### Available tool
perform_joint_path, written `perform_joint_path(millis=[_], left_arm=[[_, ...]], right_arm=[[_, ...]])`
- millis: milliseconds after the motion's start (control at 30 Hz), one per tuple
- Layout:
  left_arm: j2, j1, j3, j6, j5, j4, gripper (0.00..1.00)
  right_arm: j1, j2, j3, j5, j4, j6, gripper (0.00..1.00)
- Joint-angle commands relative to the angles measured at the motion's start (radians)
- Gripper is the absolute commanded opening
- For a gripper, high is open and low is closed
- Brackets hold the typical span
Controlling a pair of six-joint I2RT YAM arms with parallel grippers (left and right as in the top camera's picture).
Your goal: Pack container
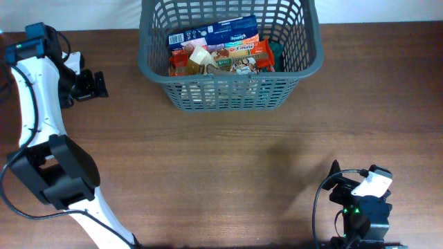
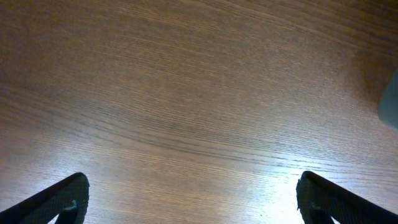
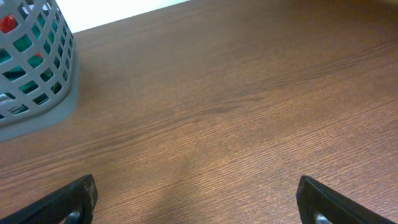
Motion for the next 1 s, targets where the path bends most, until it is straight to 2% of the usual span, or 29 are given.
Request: perform_joint_path(millis=[0, 467, 700, 967], left_arm=[[0.005, 0.004, -0.003, -0.010, 0.010, 0.000, 0.99], [-0.038, 0.005, -0.003, -0.010, 0.010, 0.000, 0.99], [-0.286, -0.080, -0.003, -0.010, 0.010, 0.000, 0.99], [-0.636, -0.300, -0.003, -0.004, -0.001, 0.013, 0.99]], right_arm=[[0.008, -0.011, -0.009, -0.002, 0.002, -0.005, 0.99], [0.008, -0.011, -0.009, -0.002, 0.002, -0.005, 0.99], [0.008, -0.011, -0.009, -0.002, 0.002, -0.005, 0.99], [0.008, -0.011, -0.009, -0.002, 0.002, -0.005, 0.99]])
